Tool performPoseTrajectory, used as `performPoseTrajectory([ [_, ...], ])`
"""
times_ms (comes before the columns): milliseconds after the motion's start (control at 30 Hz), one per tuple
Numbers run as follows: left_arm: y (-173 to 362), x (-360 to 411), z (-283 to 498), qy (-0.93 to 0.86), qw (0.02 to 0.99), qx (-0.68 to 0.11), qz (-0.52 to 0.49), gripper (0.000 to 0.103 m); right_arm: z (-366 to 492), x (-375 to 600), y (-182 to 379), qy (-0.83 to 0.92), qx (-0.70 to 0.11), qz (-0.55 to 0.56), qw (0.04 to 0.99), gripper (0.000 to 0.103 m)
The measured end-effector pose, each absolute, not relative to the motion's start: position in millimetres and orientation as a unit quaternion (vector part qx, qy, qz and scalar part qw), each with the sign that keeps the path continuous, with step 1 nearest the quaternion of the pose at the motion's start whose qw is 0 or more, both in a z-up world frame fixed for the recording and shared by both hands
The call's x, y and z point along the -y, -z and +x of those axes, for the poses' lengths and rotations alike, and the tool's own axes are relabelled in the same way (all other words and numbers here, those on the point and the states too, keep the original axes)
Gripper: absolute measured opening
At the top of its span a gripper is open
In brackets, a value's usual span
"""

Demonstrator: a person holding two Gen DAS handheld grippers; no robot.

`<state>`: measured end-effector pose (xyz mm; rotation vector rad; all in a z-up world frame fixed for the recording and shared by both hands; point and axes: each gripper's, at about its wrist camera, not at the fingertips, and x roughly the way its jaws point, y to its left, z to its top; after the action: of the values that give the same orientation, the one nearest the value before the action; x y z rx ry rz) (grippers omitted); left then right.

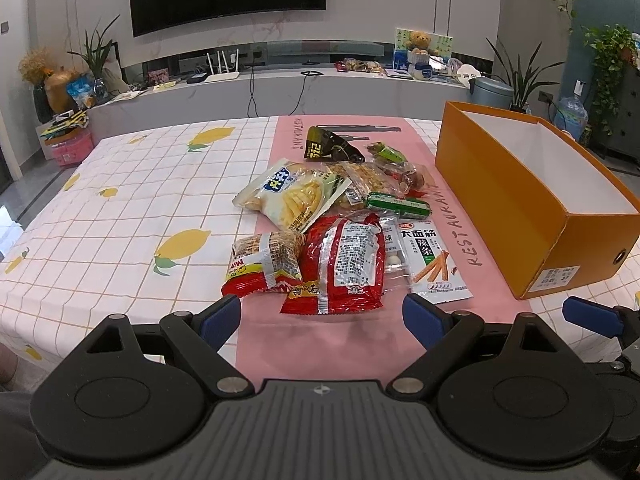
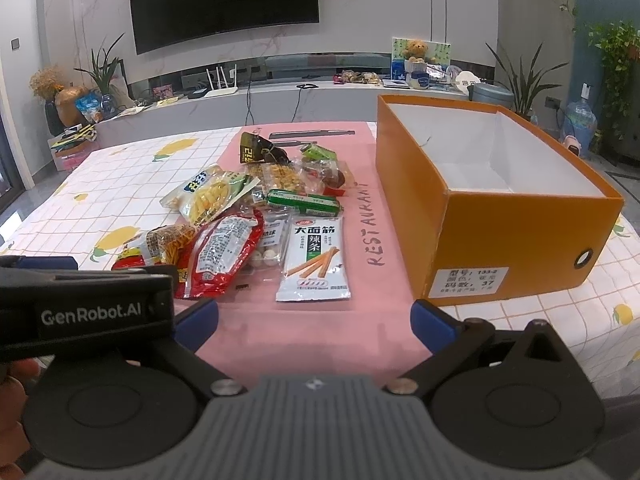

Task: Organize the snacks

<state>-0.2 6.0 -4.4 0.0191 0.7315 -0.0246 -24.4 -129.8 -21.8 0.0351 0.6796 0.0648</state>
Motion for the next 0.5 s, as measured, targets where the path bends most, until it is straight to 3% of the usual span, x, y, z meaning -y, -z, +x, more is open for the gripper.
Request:
performPoseTrajectory([
  [500,3.4,-7.3,-2.1,0.006,0.936,-0.351,0.014,0.103,-25.2,130.5,21.1,-0.031,-0.33,0.02,0.943,0.1],
])
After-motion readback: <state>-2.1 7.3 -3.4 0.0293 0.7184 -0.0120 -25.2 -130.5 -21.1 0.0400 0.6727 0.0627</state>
